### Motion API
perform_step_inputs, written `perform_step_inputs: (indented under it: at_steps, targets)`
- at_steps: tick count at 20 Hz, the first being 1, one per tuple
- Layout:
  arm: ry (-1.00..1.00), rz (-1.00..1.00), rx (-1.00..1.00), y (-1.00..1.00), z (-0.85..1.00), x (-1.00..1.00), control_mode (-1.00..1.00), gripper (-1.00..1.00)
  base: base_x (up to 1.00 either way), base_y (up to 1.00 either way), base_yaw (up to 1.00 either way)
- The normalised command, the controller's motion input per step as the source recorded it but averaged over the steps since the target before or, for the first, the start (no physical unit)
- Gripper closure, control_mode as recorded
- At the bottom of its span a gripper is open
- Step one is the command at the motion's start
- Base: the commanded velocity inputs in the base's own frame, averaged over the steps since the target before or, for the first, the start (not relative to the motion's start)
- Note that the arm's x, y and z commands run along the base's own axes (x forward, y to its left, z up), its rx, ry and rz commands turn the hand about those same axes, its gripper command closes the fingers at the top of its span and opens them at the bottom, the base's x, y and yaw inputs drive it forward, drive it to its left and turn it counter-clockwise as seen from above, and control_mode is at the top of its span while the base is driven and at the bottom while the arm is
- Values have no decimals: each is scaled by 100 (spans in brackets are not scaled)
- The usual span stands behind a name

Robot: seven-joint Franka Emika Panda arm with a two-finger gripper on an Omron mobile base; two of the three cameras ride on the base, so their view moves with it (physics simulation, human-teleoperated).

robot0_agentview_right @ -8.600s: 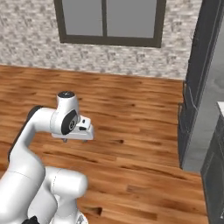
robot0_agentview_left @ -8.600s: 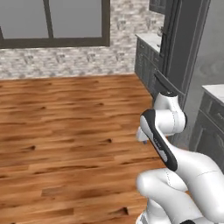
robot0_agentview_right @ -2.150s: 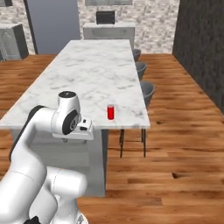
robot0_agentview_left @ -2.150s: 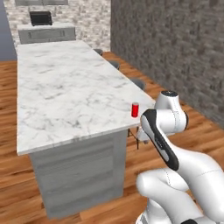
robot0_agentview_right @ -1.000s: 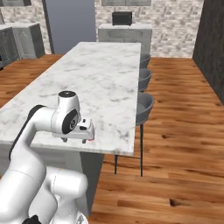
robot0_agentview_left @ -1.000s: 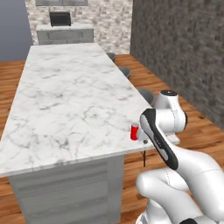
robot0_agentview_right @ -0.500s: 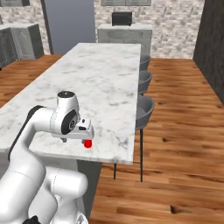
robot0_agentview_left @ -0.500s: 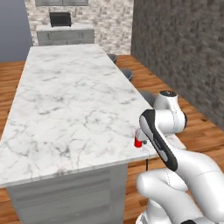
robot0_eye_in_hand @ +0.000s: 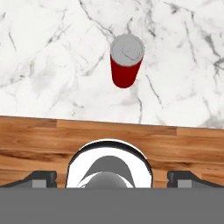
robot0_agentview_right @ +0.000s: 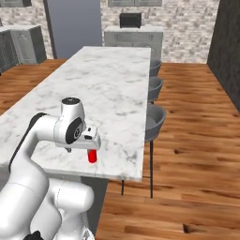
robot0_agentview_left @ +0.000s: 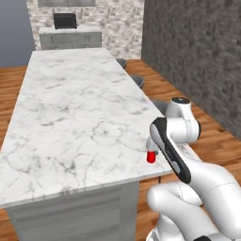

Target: Four empty soda cans are scattered around the kitchen. Gather all the cans and cluster them next to the stove for recycling.

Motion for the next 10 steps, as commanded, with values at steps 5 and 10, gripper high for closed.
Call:
perform_step_inputs:
  at_steps: [5, 10]
  targets:
    - [0, 0, 0, 0, 0, 0, 100, -100, 41, 0, 0]
    - [0, 0, 0, 0, 0, 0, 100, -100, 39, 0, 0]
